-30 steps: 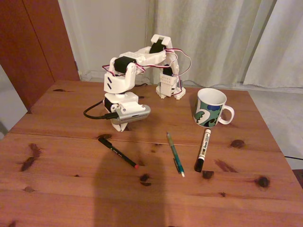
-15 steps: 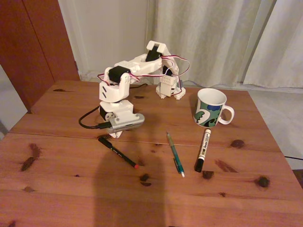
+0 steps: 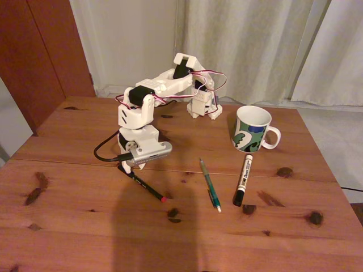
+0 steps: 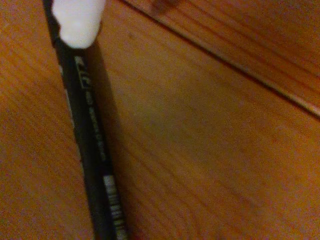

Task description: Clean up the desk and place the pens and markers into the cup

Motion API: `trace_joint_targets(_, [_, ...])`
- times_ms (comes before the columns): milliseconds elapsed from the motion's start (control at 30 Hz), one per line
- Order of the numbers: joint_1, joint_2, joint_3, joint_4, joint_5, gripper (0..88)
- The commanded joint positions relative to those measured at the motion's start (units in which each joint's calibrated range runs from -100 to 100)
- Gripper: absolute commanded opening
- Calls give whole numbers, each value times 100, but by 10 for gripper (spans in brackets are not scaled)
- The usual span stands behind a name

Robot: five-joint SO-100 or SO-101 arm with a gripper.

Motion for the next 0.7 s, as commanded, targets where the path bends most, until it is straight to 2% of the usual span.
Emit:
trace_joint_targets(0, [20, -93, -288, 0, 32, 183])
trace_joint_targets(667, [36, 387, -351, -9, 22, 182])
